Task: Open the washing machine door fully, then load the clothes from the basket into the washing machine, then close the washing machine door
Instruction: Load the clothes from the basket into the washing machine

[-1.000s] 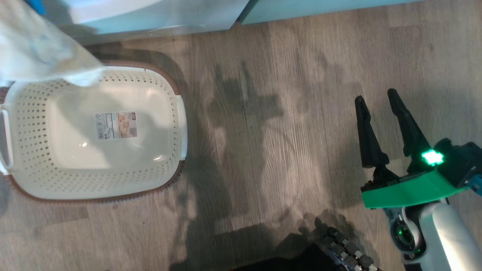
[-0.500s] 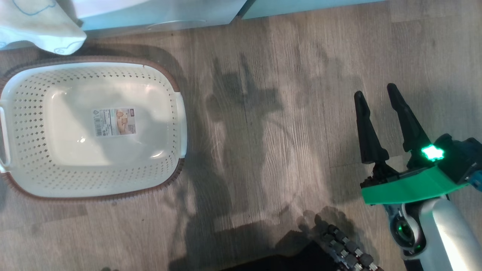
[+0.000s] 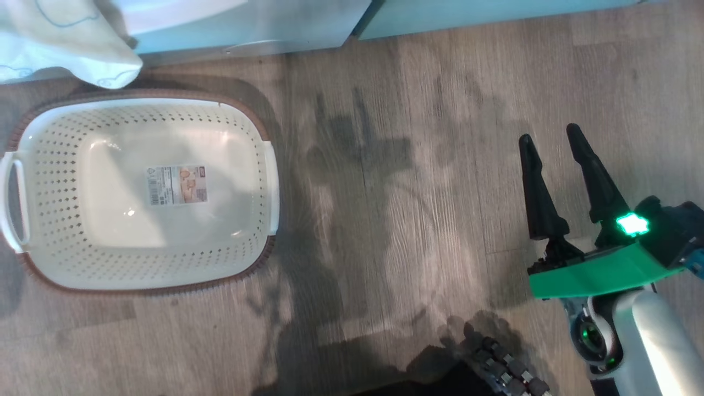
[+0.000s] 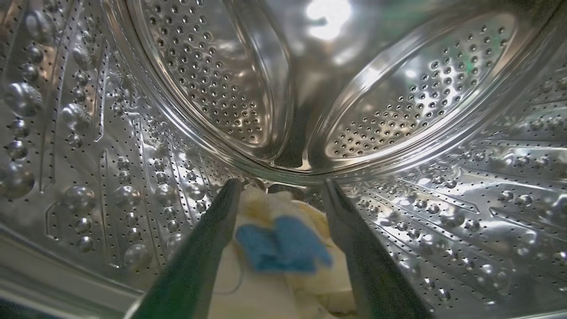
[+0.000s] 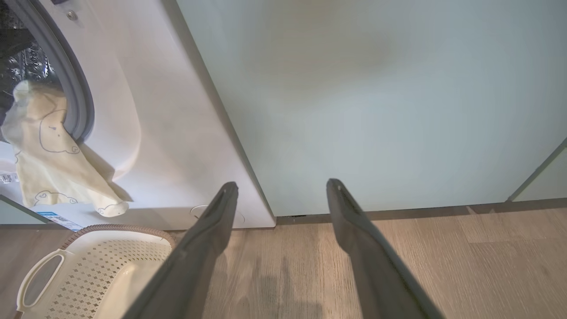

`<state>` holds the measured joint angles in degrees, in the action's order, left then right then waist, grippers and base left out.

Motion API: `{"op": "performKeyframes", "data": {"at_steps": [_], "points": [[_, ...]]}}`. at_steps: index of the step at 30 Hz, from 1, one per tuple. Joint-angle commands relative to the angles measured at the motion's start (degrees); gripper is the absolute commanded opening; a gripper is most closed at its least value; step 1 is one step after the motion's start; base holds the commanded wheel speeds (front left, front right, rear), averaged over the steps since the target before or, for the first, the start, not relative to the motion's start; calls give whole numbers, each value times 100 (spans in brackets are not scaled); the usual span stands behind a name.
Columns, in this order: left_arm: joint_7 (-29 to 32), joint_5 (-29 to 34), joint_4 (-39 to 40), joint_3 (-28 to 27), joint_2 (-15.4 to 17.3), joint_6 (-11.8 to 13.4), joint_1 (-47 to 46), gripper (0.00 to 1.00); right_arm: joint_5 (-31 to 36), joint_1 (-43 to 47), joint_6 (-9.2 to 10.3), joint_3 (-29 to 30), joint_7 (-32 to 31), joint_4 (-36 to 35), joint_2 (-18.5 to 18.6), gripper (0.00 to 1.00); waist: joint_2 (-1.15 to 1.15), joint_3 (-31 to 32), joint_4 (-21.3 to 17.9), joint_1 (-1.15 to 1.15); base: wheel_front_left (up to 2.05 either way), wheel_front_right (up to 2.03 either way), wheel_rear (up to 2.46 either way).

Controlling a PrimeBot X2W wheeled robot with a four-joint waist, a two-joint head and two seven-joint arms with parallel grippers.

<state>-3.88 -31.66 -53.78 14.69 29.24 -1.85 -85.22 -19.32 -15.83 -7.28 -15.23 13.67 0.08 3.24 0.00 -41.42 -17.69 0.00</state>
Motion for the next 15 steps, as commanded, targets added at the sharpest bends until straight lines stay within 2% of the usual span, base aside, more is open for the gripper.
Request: {"op": "performKeyframes", "data": {"at_steps": [1, 9, 15], "points": [[-120, -68, 122, -91, 152, -11, 86, 100, -12, 99, -21, -44, 8, -150, 50, 100, 0, 71, 48, 0, 0, 0, 0], [-438, -173, 142, -80, -97, 95, 750, 100, 64, 207, -21, 166, -62, -217, 77, 100, 0, 366, 242, 0, 0, 0, 0], [-658, -84, 379, 26, -172, 268, 1314, 100, 132, 274, -21, 313, -144, -294, 100, 100, 0, 558, 389, 0, 0, 0, 0]]}}
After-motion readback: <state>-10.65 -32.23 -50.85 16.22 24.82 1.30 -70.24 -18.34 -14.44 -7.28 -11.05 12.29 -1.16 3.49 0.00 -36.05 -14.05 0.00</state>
